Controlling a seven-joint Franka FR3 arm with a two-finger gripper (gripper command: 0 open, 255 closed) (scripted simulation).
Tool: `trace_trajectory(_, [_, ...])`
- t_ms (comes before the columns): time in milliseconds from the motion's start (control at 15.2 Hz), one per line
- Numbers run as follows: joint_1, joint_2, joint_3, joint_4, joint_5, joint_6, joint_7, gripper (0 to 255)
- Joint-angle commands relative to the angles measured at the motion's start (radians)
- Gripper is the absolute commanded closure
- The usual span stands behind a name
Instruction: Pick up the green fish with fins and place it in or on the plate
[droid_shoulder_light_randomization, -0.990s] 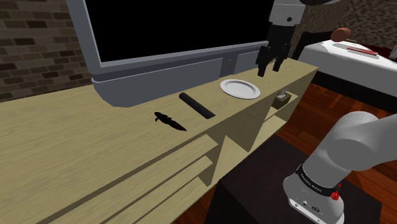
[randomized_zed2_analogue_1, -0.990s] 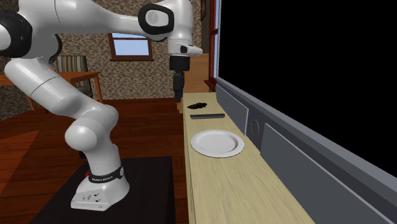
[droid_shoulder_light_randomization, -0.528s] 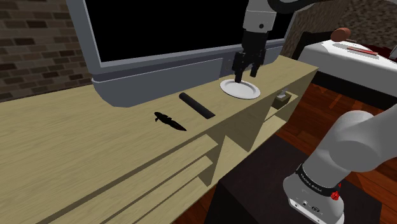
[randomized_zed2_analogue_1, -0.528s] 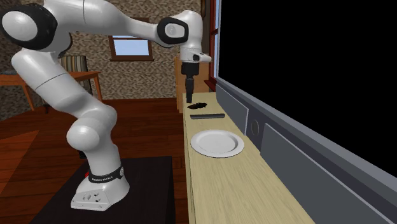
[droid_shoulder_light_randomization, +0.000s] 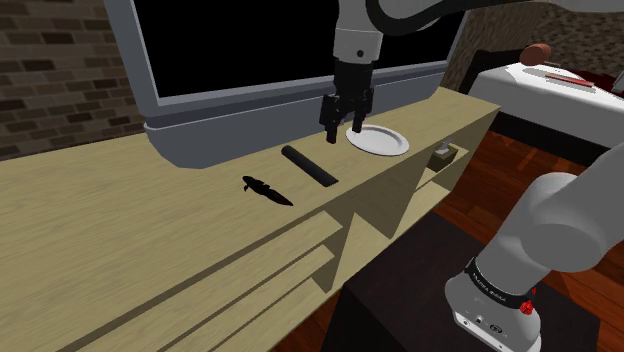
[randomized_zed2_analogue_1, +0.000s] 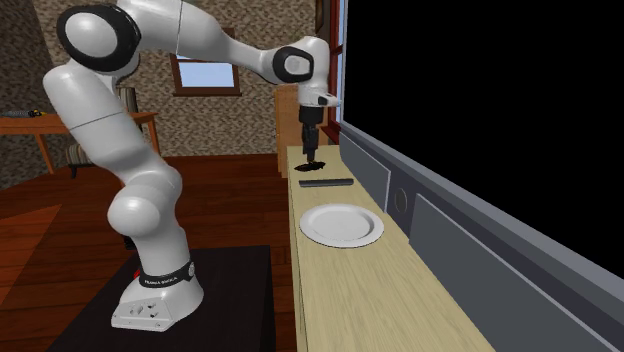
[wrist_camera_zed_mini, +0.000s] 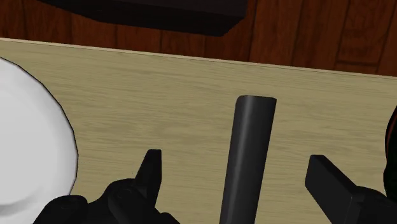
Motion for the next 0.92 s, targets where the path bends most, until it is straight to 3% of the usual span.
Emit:
trace_trajectory(0, [0.014,0.061,0.026,0.039,0.004,0.024,0.018,0])
trace_trajectory(858, [0.125,0.471,0.161,0.385,-0.067,0.09,0.146,0])
